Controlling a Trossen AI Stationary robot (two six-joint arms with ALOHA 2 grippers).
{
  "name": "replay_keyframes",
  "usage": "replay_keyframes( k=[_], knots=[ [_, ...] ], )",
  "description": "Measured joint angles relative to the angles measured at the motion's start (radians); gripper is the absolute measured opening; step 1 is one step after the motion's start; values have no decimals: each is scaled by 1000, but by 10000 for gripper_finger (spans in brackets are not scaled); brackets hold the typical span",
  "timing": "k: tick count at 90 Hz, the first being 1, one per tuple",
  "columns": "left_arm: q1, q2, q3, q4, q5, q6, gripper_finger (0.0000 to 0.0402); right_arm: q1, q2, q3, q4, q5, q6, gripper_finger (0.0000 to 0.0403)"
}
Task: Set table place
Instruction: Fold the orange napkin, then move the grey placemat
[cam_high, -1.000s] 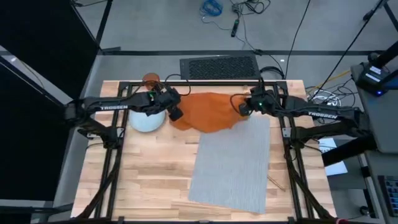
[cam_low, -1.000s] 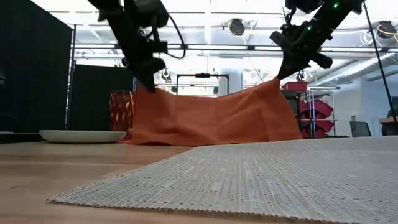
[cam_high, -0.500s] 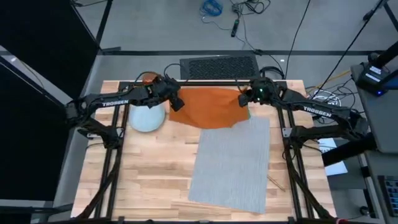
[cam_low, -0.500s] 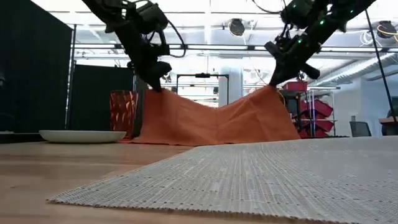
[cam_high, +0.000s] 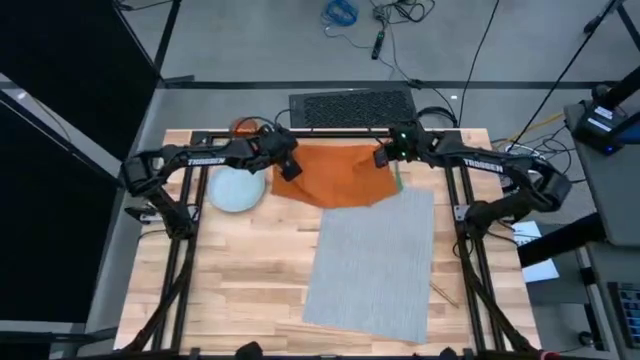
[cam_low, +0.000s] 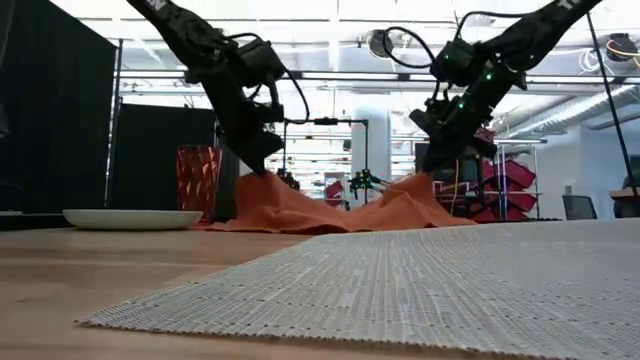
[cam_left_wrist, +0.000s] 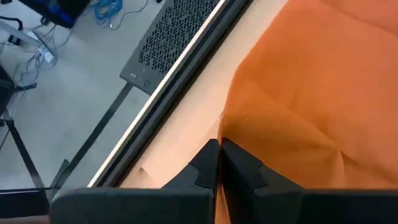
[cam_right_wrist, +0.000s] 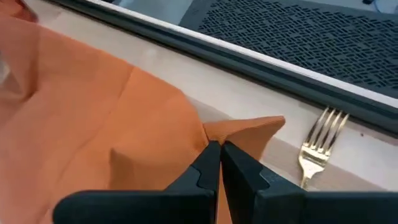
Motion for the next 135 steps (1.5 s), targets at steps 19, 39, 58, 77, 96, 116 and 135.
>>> replay_keyframes(
  k=[19,39,58,77,96,116,135],
  knots=[
    [25,-1,0,41,-3,7,0,-56,1,0,16,-13,-13,0],
    [32,-1,0,49,14,7,0,-103,1,0,16,-81,-23,14],
    [32,-1,0,53,23,9,8,-108,1,0,17,-80,-11,92],
    [33,-1,0,58,12,9,65,-115,1,0,27,-77,-6,151],
    [34,-1,0,77,-29,27,115,-115,1,0,38,-96,-24,154],
    [9,-2,0,43,42,-7,138,-70,1,0,-19,-191,-28,149],
    [-71,-2,0,20,105,-27,140,14,2,0,-81,-178,-48,149]
  ],
)
